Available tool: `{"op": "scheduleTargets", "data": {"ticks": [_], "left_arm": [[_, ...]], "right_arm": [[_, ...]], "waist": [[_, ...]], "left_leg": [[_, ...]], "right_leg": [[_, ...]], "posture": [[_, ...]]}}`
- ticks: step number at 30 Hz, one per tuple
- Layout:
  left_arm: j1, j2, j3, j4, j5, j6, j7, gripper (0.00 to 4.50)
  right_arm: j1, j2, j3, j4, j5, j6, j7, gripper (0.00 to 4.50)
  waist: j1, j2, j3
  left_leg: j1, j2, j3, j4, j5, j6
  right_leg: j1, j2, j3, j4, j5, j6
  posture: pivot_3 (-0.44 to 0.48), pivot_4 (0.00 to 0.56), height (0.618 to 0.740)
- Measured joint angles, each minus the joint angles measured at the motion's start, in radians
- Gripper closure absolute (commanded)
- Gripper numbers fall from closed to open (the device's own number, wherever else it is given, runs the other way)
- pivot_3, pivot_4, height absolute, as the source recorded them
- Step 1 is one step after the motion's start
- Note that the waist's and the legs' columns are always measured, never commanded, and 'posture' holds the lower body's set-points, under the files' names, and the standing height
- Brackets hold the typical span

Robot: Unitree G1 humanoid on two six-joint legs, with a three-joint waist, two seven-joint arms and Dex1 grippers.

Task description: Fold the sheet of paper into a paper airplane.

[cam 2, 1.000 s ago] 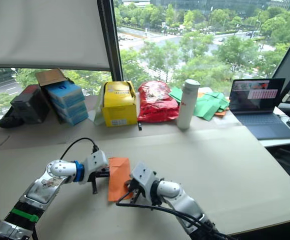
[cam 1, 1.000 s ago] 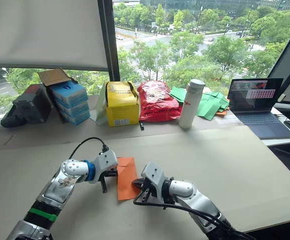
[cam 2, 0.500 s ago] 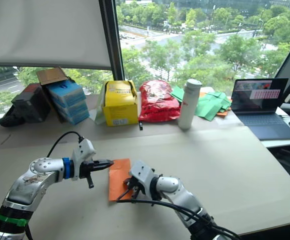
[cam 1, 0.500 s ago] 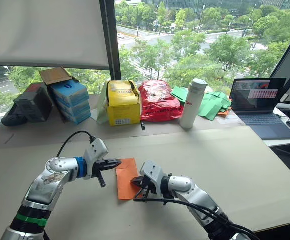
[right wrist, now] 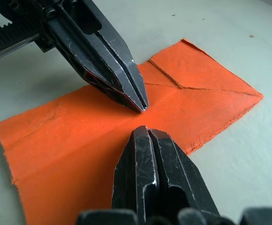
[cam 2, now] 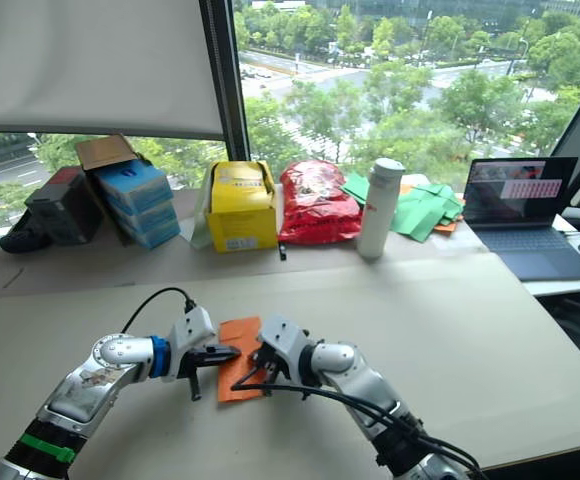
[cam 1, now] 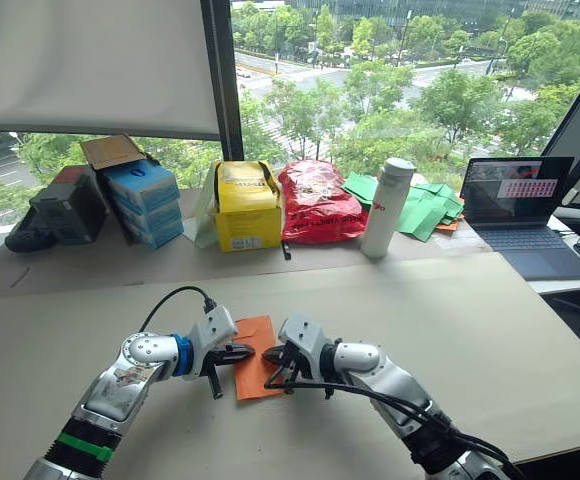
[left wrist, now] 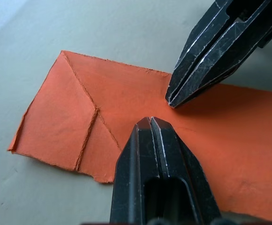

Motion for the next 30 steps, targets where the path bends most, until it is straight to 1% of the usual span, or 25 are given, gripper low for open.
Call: {"op": "scheduleTargets", "data": {"ticks": [2,7,12,17,23,30], "left_arm": [[0.000,0.000,-0.001,-0.001,0.004,0.001,0.000,4.50],[0.006,0.005,0.000,-0.010,0.008,0.000,0.000,4.50],[0.014,0.010,0.000,-0.025,0.014,0.001,0.003,4.50],[0.019,0.011,0.000,-0.035,0.015,0.002,0.006,4.50],[0.026,0.012,0.000,-0.044,0.015,0.003,0.014,4.50],[0.033,0.014,0.003,-0.053,0.015,0.005,0.016,4.50]], "right_arm": [[-0.050,0.012,-0.015,0.076,-0.002,-0.021,-0.002,4.45],[-0.116,0.036,-0.027,0.192,-0.006,-0.075,-0.002,4.45],[-0.224,0.076,-0.051,0.377,-0.026,-0.152,-0.003,4.45],[-0.276,0.094,-0.071,0.485,-0.035,-0.216,0.008,4.45],[-0.263,0.088,-0.079,0.476,-0.042,-0.231,0.036,4.45],[-0.156,0.037,-0.078,0.296,-0.043,-0.178,0.091,4.45]], "waist": [[0.000,0.000,0.000],[-0.002,0.000,0.000],[-0.004,0.000,0.000],[-0.004,0.001,0.000],[-0.004,0.001,0.001],[-0.003,0.001,0.001]], "left_leg": [[0.000,0.000,0.000,0.000,0.000,0.000],[0.000,0.000,0.000,0.000,0.000,0.000],[0.000,0.000,0.000,-0.001,0.000,-0.001],[0.000,0.000,0.000,-0.001,0.000,0.000],[0.000,0.000,0.000,-0.002,0.000,0.000],[0.000,0.000,0.000,-0.002,-0.001,0.000]], "right_leg": [[0.000,0.000,0.000,0.000,0.000,-0.001],[0.000,0.000,0.000,0.000,0.000,-0.001],[-0.001,0.000,0.000,0.001,0.001,-0.001],[-0.002,0.000,0.000,0.001,0.001,-0.001],[-0.002,0.000,0.000,0.001,0.001,-0.001],[-0.002,0.000,0.000,0.000,0.001,-0.001]], "posture": [[0.000,0.150,0.740],[0.000,0.150,0.740],[0.000,0.150,0.740],[0.000,0.150,0.740],[0.000,0.150,0.740],[0.000,0.150,0.740]]}}
